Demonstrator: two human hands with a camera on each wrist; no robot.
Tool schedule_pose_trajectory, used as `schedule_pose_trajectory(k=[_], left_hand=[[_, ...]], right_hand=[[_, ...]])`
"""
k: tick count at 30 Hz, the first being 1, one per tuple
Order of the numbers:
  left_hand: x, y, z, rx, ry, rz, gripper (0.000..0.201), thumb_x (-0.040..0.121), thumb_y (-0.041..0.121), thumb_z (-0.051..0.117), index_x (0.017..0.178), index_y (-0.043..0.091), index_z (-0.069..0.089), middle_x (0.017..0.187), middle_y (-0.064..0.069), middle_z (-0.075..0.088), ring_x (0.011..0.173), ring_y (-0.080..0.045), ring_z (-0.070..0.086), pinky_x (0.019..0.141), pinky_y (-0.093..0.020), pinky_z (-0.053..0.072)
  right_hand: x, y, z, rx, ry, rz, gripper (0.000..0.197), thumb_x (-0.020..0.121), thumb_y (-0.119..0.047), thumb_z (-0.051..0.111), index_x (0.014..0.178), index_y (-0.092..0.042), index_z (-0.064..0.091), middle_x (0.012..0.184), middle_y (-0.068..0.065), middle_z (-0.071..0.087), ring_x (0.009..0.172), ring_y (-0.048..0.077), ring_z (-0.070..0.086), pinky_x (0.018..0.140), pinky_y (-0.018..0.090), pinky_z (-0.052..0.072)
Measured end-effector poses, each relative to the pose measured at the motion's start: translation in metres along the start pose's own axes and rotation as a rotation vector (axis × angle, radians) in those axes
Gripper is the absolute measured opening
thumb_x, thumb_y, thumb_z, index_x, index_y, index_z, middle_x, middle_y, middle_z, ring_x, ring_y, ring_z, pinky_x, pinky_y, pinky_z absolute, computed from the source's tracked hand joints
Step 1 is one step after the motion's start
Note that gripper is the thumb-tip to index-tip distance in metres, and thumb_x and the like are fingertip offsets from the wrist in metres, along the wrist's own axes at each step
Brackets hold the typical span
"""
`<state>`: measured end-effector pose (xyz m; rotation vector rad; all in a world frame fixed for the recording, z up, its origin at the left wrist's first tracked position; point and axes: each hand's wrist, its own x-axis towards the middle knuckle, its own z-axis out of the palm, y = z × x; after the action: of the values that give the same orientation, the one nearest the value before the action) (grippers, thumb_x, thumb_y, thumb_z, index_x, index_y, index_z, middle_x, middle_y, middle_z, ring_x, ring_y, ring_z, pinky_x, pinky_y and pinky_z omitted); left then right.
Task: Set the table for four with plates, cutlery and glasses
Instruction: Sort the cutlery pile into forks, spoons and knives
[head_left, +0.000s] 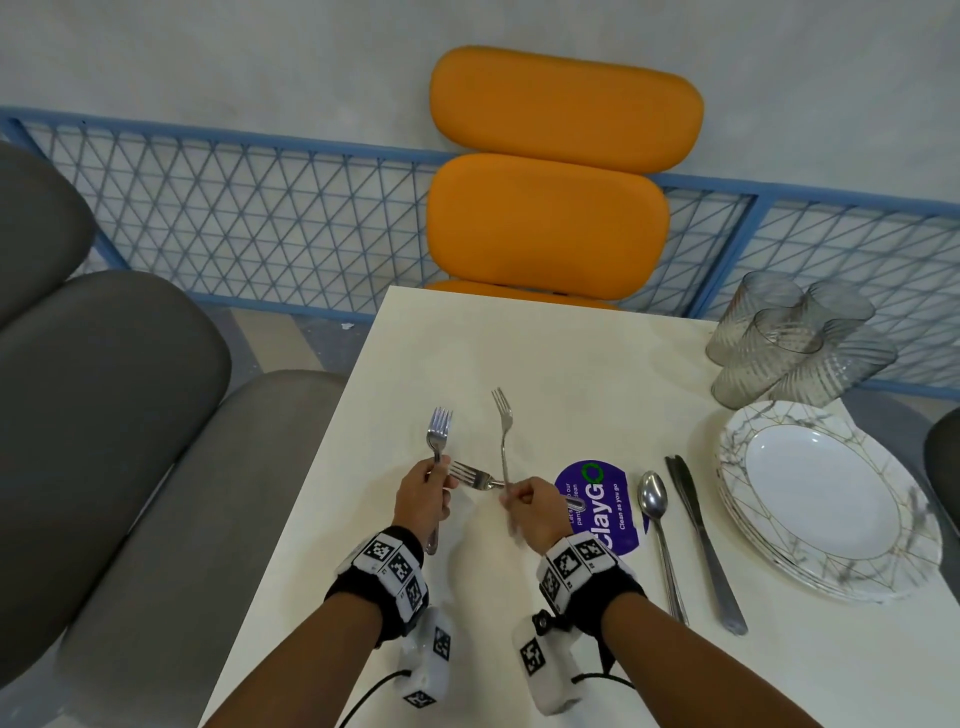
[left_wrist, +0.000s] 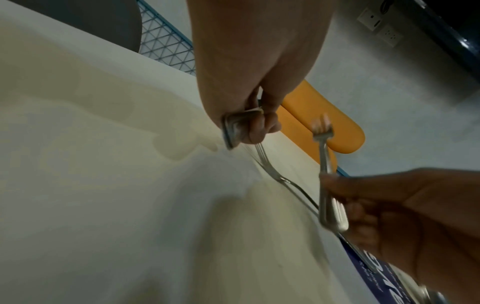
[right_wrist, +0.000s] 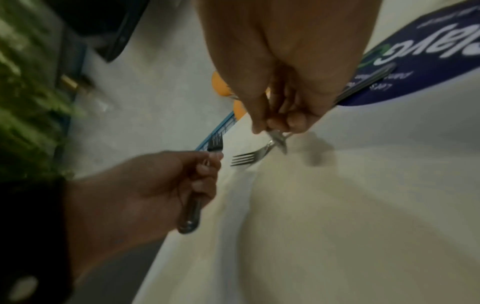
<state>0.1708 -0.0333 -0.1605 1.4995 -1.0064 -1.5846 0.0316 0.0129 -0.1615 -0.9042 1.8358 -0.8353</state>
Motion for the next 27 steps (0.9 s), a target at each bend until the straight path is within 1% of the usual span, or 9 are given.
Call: schedule_pose_trajectory(k=[5,9,12,15,17,20,22,24,27], left_hand=[[-0.004,0.007,0.009,-0.095,-0.042,-0.039,0.032,0.098,0.037,0.040,0.102,0.010,0.056,0.071,-0.002,0.056,0.054,-0.012,0.044,0.049,-0.023,0.036],[-0.007,0.008,0.012,-0.118,-0.056,-0.024,0.026,0.095,0.031,0.051,0.086,0.008,0.058,0.064,0.000,0.056,0.045,-0.010,0.052,0.052,-0.026,0.043],[-0.005,0.003,0.010,-0.081,0.000,0.036,0.023,0.093,0.024,0.055,0.076,0.008,0.058,0.062,-0.001,0.053,0.048,-0.014,0.047,0.053,-0.026,0.041],[0.000,0.000,0.004,-0.107,0.066,0.054,0.016,0.093,0.019,0.055,0.080,0.011,0.060,0.065,-0.001,0.057,0.053,-0.012,0.045,0.053,-0.023,0.040],[0.001,0.001,0.001,-0.119,0.066,0.039,0.012,0.093,0.019,0.055,0.087,0.010,0.059,0.062,0.000,0.054,0.045,-0.007,0.043,0.046,-0.019,0.038],[0.000,0.004,0.000,-0.087,0.024,-0.016,0.015,0.096,0.026,0.049,0.094,0.014,0.057,0.060,-0.001,0.047,0.035,-0.002,0.035,0.037,-0.015,0.029],[-0.002,0.004,0.001,-0.046,0.001,-0.038,0.023,0.099,0.034,0.041,0.092,0.016,0.054,0.059,-0.001,0.045,0.035,-0.004,0.032,0.036,-0.016,0.027],[-0.004,0.003,0.002,-0.010,-0.004,-0.051,0.031,0.099,0.039,0.036,0.086,0.016,0.050,0.059,-0.001,0.045,0.037,-0.007,0.031,0.038,-0.017,0.026],[-0.007,0.003,0.003,-0.015,0.004,-0.056,0.032,0.099,0.041,0.032,0.086,0.018,0.049,0.061,-0.002,0.046,0.044,-0.011,0.029,0.041,-0.018,0.026]], right_hand=[[-0.011,-0.015,0.008,0.374,-0.226,-0.015,0.017,0.086,-0.005,0.062,0.070,-0.010,0.059,0.054,0.002,0.052,0.038,0.005,0.043,0.039,0.017,0.034],[-0.013,-0.016,0.016,0.270,-0.374,-0.020,0.019,0.085,-0.005,0.063,0.068,-0.013,0.062,0.056,0.004,0.052,0.041,0.007,0.043,0.041,0.017,0.036],[-0.009,-0.017,0.013,0.159,-0.338,-0.050,0.023,0.086,-0.008,0.062,0.064,-0.015,0.059,0.059,0.004,0.054,0.042,0.008,0.045,0.042,0.017,0.037],[-0.004,-0.017,0.005,-0.009,-0.193,-0.096,0.020,0.088,-0.013,0.061,0.068,-0.017,0.059,0.067,0.001,0.058,0.053,0.011,0.052,0.048,0.017,0.041],[-0.002,-0.015,-0.004,-0.314,-0.039,-0.196,0.010,0.091,-0.014,0.055,0.093,-0.011,0.065,0.087,0.005,0.062,0.079,0.019,0.058,0.068,0.023,0.046],[0.000,-0.002,-0.016,-0.873,0.024,-0.347,0.035,0.094,-0.019,0.048,0.128,-0.015,0.049,0.124,0.005,0.051,0.115,0.025,0.045,0.097,0.033,0.038],[0.000,0.004,-0.021,-1.062,-0.010,-0.391,0.034,0.095,-0.020,0.046,0.128,-0.016,0.045,0.126,0.006,0.050,0.117,0.025,0.044,0.098,0.035,0.036],[0.001,0.007,-0.021,-1.066,-0.031,-0.400,0.025,0.095,-0.016,0.044,0.120,-0.013,0.049,0.120,0.007,0.054,0.111,0.024,0.046,0.092,0.032,0.037],[0.000,0.004,-0.020,-0.688,0.026,-0.303,0.020,0.095,-0.012,0.045,0.110,-0.006,0.057,0.110,0.011,0.057,0.092,0.018,0.047,0.076,0.024,0.036]])
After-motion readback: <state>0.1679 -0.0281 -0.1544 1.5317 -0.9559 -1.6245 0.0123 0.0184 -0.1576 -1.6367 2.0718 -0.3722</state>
